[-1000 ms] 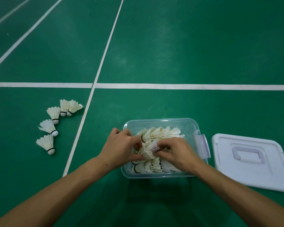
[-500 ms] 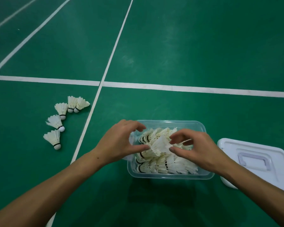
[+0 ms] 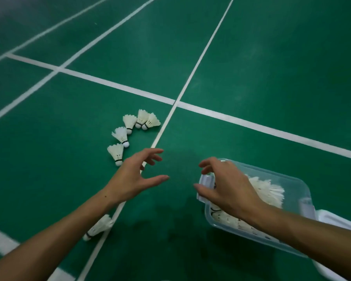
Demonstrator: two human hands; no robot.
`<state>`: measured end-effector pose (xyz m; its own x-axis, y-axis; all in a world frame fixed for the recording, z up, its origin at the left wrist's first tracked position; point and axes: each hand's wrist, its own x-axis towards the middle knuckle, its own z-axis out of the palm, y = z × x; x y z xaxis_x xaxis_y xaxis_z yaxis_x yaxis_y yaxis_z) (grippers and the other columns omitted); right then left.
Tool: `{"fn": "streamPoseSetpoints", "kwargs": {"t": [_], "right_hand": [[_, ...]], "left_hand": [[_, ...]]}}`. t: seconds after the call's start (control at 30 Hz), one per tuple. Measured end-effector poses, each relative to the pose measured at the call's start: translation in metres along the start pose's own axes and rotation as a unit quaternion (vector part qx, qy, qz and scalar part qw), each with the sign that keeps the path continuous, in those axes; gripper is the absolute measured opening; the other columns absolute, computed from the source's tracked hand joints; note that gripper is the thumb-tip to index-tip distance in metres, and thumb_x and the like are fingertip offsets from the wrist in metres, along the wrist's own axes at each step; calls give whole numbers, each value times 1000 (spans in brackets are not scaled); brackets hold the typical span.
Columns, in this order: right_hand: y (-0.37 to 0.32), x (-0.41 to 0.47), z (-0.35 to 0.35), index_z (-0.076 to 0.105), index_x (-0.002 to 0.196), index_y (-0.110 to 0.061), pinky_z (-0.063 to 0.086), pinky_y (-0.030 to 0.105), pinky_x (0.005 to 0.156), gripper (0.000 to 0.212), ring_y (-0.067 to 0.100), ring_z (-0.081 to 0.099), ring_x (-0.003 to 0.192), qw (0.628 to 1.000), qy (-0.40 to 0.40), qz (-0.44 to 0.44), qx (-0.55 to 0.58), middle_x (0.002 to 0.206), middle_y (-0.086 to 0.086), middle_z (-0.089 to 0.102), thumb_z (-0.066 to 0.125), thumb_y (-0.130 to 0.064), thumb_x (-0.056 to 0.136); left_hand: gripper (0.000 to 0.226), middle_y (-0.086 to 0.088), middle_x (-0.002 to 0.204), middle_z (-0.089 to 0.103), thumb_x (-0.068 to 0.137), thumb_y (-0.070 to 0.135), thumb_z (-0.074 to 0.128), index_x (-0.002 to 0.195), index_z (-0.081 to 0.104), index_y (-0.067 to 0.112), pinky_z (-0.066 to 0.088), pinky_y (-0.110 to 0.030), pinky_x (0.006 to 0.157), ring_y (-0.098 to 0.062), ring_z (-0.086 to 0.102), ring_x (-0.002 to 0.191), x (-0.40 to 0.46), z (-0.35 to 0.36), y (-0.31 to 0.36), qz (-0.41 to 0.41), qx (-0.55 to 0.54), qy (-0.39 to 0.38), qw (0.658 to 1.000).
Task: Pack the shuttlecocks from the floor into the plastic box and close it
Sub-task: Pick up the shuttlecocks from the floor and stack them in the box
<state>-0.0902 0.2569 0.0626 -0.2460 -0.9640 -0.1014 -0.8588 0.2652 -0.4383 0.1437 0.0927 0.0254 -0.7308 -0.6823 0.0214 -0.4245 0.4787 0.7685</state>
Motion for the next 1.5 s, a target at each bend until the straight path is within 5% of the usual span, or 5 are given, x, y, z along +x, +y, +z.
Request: {"fn": "streamPoseSetpoints", "kwargs": {"t": [0.2,0.67,1.07,1.3,1.5], "right_hand": [[-28,34,21,56,133,-33,58,42,90,49,19,64,114,995,7,37,-89,120,-15,73,63,-60,93],[-144,128,122,59,126,-28,56,39,83,40,21,62,115,997,-51,-49,18,116,-10,72,64,-50,94],[-172,249,197,45,147,-17,49,44,99,58,33,51,123,991,-53,-119,-16,142,7,57,71,-16,95],[-149,275,189,67,125,-22,43,44,94,44,31,50,117,984,-58,-157,-64,111,5,73,78,-47,90],[-148,312,160,77,109,-34,36,46,113,37,29,39,133,958,-63,-251,-126,134,-1,59,79,-59,81]], "left_hand": [[66,25,121,67,78,62,79,136,58,38,52,-24,88,0,61,112,-55,-59,-79,-49,78,4,996],[52,23,138,43,77,65,77,122,60,45,47,-27,102,1,49,125,-120,-49,-163,-105,143,-162,971],[16,20,112,67,82,43,83,84,71,33,40,-6,81,4,62,105,-68,-69,-185,-126,89,-6,988],[18,10,115,66,84,36,83,79,71,24,45,-19,93,-4,62,107,0,-103,-198,-141,150,47,977],[21,10,121,62,83,51,76,80,71,30,49,-36,102,-8,60,113,44,-119,-203,-143,183,10,973]]}}
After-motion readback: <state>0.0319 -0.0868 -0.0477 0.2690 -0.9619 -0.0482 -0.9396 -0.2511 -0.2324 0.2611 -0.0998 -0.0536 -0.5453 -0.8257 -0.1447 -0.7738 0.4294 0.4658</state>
